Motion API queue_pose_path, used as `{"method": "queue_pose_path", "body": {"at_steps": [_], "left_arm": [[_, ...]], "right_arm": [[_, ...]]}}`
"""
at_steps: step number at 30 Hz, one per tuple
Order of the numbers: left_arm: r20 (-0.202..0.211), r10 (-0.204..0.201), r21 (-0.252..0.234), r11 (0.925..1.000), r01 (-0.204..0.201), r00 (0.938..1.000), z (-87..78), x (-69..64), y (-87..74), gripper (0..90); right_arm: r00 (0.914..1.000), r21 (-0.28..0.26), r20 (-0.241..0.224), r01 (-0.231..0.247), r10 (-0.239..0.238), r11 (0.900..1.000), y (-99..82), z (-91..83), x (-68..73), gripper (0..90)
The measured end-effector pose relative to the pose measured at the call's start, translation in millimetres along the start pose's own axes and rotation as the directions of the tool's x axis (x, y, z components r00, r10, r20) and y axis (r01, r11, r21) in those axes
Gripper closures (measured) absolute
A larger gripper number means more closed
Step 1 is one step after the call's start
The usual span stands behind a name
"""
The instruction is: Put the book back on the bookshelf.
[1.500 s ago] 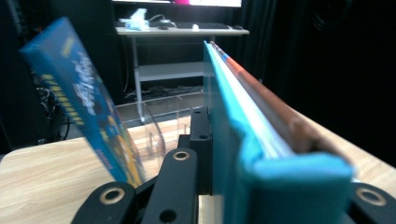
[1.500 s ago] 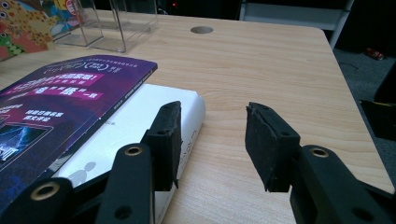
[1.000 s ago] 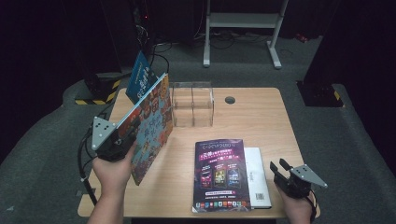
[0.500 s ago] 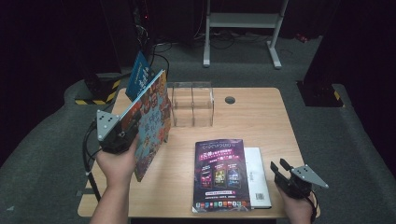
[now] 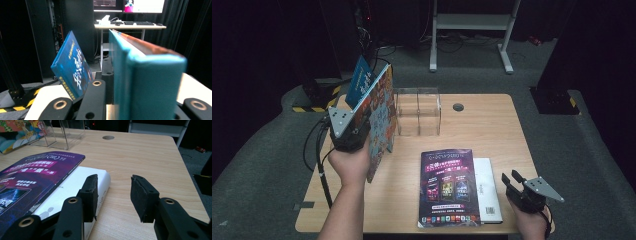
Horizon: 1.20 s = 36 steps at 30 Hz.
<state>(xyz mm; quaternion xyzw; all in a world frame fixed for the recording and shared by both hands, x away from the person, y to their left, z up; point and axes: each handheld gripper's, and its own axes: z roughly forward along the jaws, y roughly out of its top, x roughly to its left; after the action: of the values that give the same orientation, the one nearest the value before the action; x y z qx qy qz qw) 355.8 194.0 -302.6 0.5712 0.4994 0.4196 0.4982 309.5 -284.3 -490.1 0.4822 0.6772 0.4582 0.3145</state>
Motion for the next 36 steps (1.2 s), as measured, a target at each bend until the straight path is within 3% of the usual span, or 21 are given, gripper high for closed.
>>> {"method": "queue_pose_path", "body": {"at_steps": [11,36], "left_arm": [[-0.025,-0.034,-0.001,0.9994,0.034,0.9991,27.3,2.1,-1.3,81.3],[-0.098,-0.037,-0.051,0.9982,0.032,0.9945,88.7,-5.3,-14.3,81.3]], "right_arm": [[1.0,0.006,0.005,-0.001,0.001,1.0,-1.4,0.1,1.4,57.9],[1.0,0.015,0.001,0.004,-0.004,0.9999,-2.8,0.4,2.9,58.7]]}}
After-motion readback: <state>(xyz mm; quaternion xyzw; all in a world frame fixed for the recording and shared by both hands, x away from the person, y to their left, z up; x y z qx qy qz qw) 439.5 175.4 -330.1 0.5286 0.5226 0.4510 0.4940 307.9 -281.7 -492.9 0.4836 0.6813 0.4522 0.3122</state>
